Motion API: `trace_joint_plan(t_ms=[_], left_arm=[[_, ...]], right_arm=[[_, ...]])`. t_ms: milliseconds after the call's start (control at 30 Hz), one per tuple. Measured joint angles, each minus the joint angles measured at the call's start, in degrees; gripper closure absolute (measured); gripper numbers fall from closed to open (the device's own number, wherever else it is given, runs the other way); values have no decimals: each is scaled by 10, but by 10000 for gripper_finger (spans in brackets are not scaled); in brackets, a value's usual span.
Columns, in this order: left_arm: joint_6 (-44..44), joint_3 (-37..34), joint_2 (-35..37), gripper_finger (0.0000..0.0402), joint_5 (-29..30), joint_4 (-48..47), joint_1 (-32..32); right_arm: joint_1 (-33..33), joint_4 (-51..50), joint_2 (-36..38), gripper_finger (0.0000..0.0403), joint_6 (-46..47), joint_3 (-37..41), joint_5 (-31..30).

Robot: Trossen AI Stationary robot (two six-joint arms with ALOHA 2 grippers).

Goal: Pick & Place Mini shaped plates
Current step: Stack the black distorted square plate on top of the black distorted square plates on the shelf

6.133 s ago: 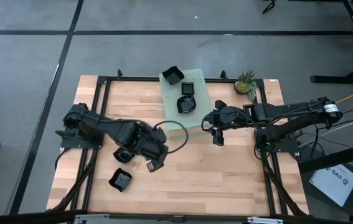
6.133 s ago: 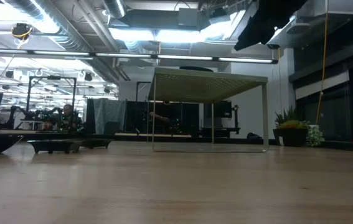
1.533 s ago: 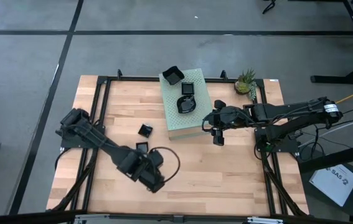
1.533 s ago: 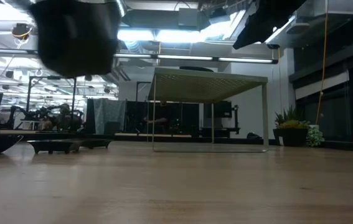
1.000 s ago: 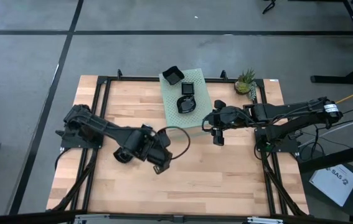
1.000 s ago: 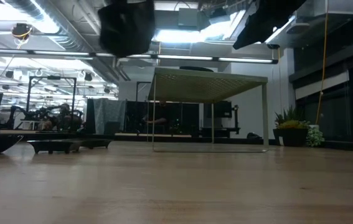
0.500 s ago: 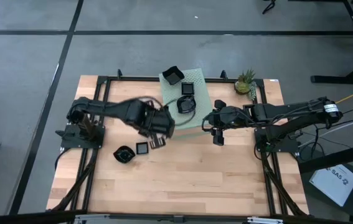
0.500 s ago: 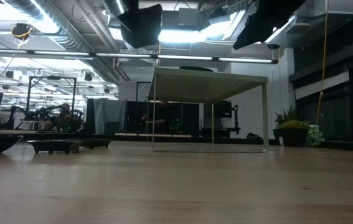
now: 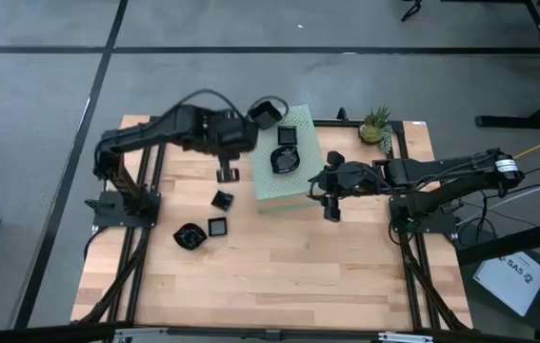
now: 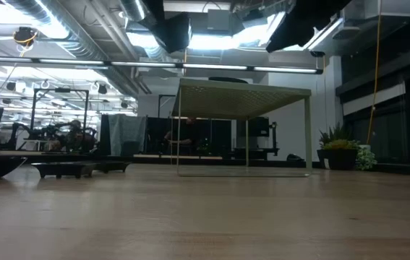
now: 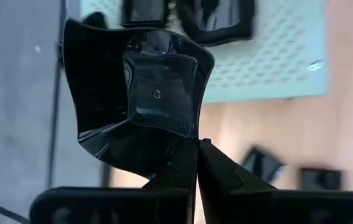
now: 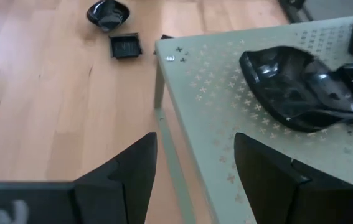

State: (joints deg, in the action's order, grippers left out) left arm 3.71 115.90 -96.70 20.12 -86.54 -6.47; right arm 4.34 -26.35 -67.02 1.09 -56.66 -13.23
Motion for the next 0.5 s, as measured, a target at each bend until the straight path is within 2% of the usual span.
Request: trace_joint_plan(t_ms=[233,500], left_arm=[[183,0,5,400,0,23,-87],[411,0,5,400,-5,95,-155]], right_arm=[[0,4,0,191,-1,0,-53],[0,4,0,191,-1,0,-56]])
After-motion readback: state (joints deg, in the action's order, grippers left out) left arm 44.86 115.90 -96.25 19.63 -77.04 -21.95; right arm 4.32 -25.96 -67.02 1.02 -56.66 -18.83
